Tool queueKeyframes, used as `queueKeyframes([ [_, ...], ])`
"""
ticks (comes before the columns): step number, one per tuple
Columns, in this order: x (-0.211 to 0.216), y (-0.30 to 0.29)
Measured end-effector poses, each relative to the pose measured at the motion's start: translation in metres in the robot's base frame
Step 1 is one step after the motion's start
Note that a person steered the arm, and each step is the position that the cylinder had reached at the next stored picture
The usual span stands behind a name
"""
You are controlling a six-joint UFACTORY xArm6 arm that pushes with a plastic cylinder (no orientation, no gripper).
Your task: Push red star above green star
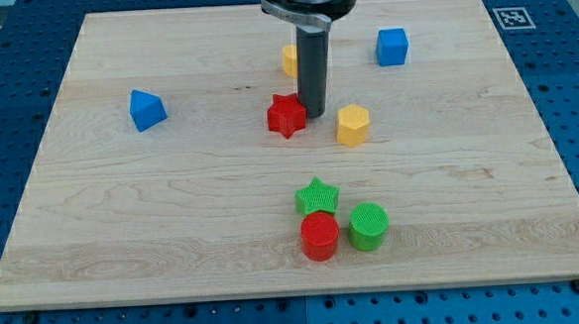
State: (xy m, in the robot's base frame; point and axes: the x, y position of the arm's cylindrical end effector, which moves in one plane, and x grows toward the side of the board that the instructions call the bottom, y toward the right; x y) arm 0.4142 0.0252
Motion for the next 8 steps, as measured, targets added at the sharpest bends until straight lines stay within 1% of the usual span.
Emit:
queueKeyframes([
  [1,-0.035,-0.01],
  [2,-0.05,-0.035],
  [3,-0.009,-0.04],
  [4,0.01,-0.038],
  [5,0.012,-0.038],
  [6,0.025,-0.037],
  [8,0.026,-0.035],
])
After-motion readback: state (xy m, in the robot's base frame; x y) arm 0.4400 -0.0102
